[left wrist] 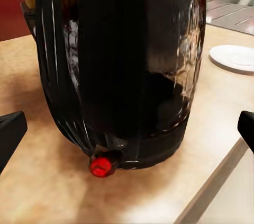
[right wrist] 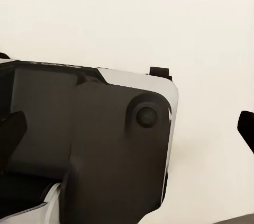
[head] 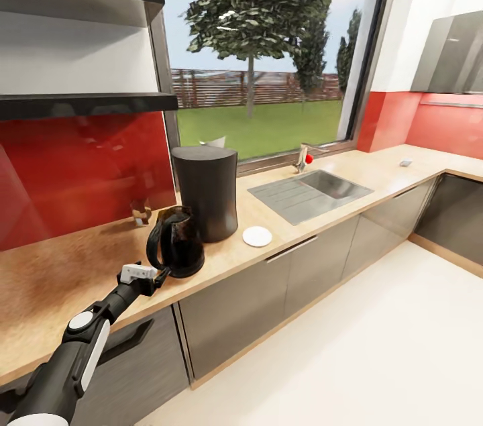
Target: Set up a coffee station on the kitchen countertop: keep the coffee maker on the countertop, move the bottle of coffee from the kitchen shelf to the counter next to the coffee maker, place a paper coffee filter on top of the coffee maker, put the saucer next to the coffee maker with the coffee cup on the saucer, and place the electric kettle next to the coffee maker.
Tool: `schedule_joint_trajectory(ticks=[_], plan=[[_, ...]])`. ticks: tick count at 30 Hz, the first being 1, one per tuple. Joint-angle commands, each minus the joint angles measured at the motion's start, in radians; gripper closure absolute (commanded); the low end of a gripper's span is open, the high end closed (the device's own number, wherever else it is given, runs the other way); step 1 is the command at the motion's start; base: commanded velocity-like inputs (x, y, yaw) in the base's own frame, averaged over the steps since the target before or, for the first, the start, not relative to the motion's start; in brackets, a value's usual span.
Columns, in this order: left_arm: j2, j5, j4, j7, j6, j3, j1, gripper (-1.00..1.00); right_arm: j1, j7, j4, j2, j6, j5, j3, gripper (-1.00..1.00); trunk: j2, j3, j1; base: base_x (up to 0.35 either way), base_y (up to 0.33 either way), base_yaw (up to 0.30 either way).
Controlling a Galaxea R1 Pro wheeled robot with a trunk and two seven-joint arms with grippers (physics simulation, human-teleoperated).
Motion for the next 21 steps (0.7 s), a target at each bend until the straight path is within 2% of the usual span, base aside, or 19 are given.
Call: schedule_joint_trajectory(ticks=[1, 5, 15, 21], plan=[[-0.001, -0.003, -0.002, -0.007, 0.007, 0.003, -0.001, -1.0, -0.001, 0.004, 0.001, 0.0, -0.003, -0.01, 0.008, -1.0, -0.002, -0.002, 0.001, -0.017, 0.0, 0.0], [-0.001, -0.003, -0.002, -0.007, 0.006, 0.003, -0.001, -1.0, -0.001, 0.004, 0.001, 0.0, -0.003, -0.01, 0.008, -1.0, -0.002, -0.002, 0.001, -0.154, 0.0, 0.0], [-0.001, -0.003, -0.001, -0.008, 0.006, 0.004, -0.001, -1.0, -0.001, 0.004, 0.0, 0.0, -0.003, -0.01, 0.008, -1.0, -0.002, -0.002, 0.001, -0.305, 0.0, 0.0], [0.001, -0.003, 0.0, -0.008, 0.006, 0.006, 0.0, -1.0, -0.001, 0.004, -0.001, 0.001, -0.003, -0.011, 0.008, -1.0, -0.002, -0.002, 0.001, -0.086, 0.0, 0.0]])
